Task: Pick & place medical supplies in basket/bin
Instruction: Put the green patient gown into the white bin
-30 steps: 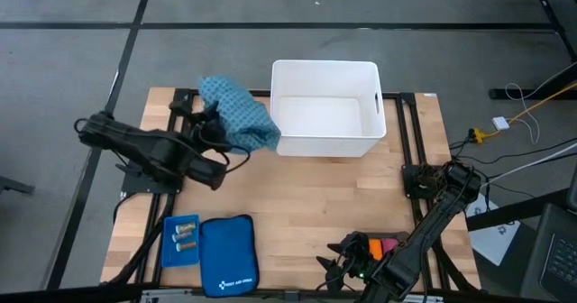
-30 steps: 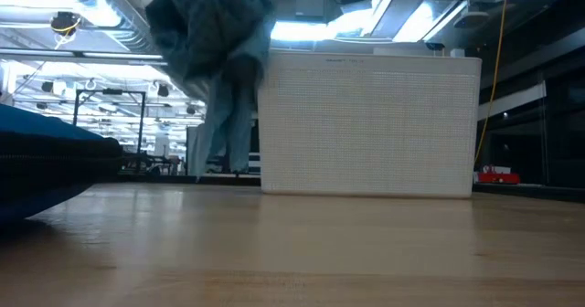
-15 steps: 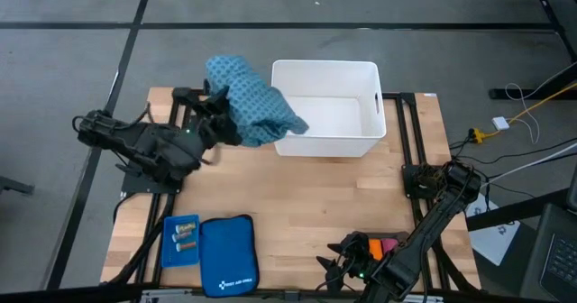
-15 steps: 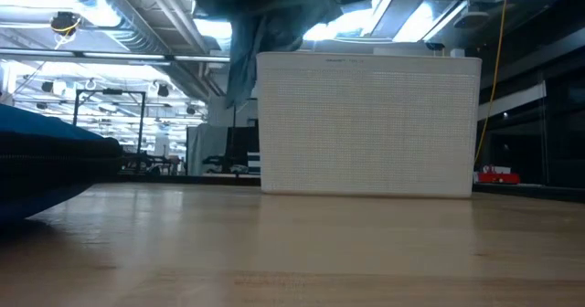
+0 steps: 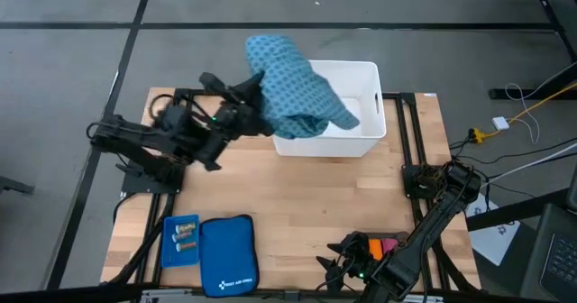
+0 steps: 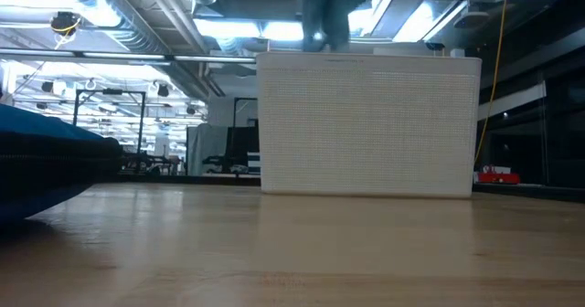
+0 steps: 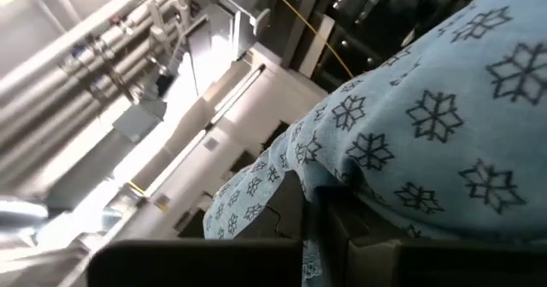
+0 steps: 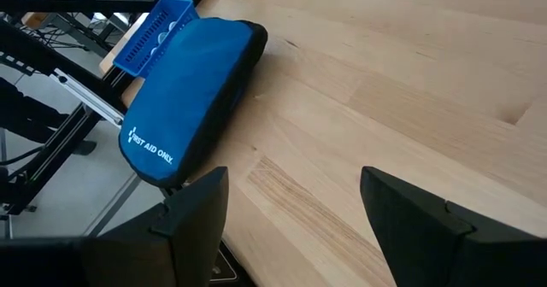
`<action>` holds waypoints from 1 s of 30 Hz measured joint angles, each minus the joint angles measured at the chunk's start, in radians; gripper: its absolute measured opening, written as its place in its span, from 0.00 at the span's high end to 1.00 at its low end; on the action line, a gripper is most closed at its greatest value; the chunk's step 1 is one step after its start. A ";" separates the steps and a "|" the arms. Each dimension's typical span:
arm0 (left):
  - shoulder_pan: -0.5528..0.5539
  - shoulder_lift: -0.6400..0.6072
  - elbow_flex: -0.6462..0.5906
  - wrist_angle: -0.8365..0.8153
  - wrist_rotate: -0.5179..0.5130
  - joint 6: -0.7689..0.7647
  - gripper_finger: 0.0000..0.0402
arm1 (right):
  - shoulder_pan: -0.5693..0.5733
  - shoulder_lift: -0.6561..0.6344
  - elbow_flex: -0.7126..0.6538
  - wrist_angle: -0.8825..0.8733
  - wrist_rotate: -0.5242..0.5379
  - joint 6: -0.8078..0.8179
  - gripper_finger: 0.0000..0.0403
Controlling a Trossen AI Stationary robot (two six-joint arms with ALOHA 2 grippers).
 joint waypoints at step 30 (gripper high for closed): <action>0.465 0.305 -0.001 -0.237 0.418 -0.469 1.00 | 0.002 0.072 0.000 0.027 0.008 0.076 0.34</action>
